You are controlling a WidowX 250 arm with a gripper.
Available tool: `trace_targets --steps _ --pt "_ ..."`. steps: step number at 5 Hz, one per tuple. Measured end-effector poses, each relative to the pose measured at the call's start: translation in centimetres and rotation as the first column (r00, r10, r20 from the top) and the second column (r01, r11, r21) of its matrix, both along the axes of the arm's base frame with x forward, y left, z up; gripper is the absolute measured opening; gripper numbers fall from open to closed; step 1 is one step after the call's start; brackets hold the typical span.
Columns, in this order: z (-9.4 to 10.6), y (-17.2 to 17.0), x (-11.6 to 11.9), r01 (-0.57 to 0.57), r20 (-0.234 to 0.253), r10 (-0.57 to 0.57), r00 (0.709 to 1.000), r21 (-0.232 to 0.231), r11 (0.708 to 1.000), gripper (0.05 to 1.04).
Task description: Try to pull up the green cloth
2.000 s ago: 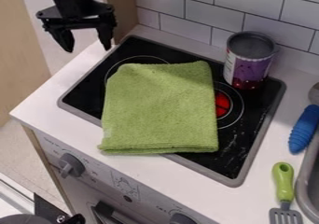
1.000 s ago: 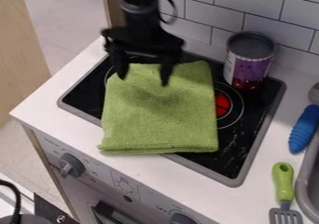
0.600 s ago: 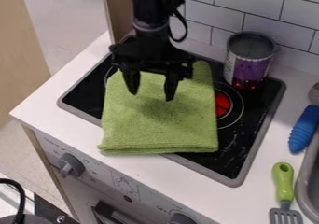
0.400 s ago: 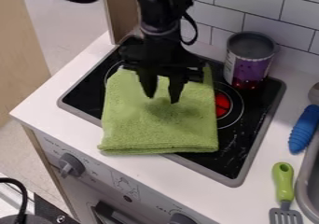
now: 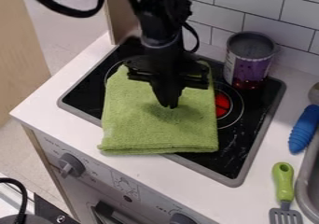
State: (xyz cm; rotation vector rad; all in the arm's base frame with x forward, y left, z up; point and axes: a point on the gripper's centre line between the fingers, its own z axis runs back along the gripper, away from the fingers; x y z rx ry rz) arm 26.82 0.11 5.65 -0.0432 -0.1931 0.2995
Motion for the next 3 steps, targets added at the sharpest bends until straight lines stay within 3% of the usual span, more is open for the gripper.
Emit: trace_targets --steps 2,3 --pt "-1.92 -0.05 0.28 0.032 -0.078 -0.024 0.997 0.107 0.994 0.052" --pt "-2.08 0.3 0.24 0.064 -0.059 -0.056 0.997 0.138 0.988 0.052"
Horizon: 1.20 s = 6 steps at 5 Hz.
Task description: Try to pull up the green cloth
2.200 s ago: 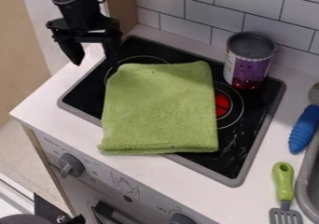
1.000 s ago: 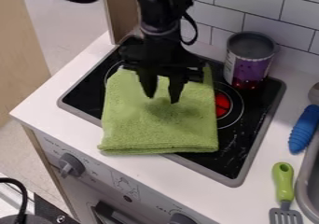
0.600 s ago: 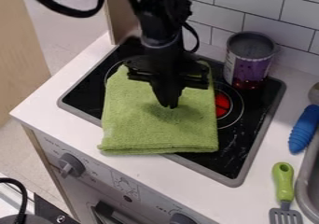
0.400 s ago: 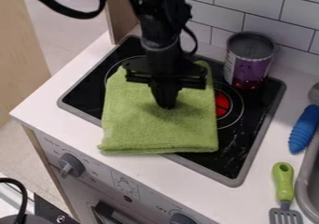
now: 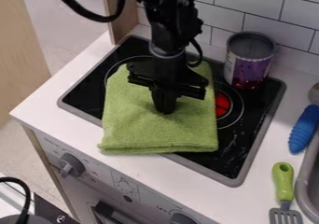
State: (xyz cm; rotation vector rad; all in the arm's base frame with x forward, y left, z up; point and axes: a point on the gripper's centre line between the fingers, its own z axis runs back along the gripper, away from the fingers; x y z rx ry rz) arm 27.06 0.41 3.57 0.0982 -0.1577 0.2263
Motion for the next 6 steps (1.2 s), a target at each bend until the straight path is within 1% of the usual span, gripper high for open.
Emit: trace_targets --steps 1,2,3,4,5,6 --pt "0.1 0.9 -0.2 0.11 0.025 -0.11 0.994 0.0 0.994 0.052" --pt "0.2 1.9 -1.9 0.222 -0.024 -0.222 0.975 -0.012 0.975 0.052" --pt "0.3 3.0 -2.6 0.287 -0.077 -0.288 0.955 -0.017 0.958 0.052" --pt "0.5 3.6 -2.9 0.385 -0.124 -0.381 0.916 0.007 0.923 0.052" --pt "0.6 3.3 -2.5 0.55 -0.172 -0.538 0.825 0.033 0.834 0.052" --pt "0.5 2.8 -2.5 0.659 -0.192 -0.643 0.741 0.027 0.752 0.052"
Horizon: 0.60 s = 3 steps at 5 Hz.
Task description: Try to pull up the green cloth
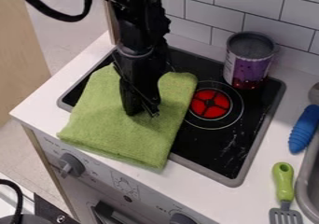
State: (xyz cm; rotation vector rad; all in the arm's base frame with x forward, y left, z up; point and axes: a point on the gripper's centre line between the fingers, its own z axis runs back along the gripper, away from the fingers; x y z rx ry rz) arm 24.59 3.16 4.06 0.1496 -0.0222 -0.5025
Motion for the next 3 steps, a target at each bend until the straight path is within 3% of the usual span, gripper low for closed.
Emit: trace_targets --steps 1,2,3 --pt "-0.3 -0.8 -0.3 0.085 -0.011 -0.085 0.996 0.009 0.996 0.052" --pt "-0.3 -1.5 -1.1 0.169 -0.032 -0.169 0.985 -0.017 0.986 0.052" --pt "-0.2 -2.2 -1.8 0.202 -0.002 -0.203 0.979 -0.05 0.978 0.052"
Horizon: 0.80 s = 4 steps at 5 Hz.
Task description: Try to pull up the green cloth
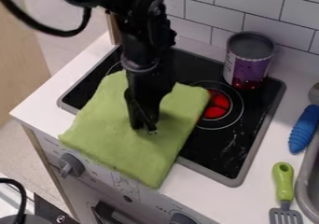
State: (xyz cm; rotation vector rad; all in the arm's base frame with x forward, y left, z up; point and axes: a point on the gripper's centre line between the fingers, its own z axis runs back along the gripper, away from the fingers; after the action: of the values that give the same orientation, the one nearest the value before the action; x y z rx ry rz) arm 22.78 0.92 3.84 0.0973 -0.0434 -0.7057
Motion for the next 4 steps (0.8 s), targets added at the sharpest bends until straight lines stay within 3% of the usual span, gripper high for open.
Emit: trace_targets --steps 4 --pt "0.1 -2.4 0.8 0.014 0.038 -0.013 0.999 -0.018 1.0 0.052"
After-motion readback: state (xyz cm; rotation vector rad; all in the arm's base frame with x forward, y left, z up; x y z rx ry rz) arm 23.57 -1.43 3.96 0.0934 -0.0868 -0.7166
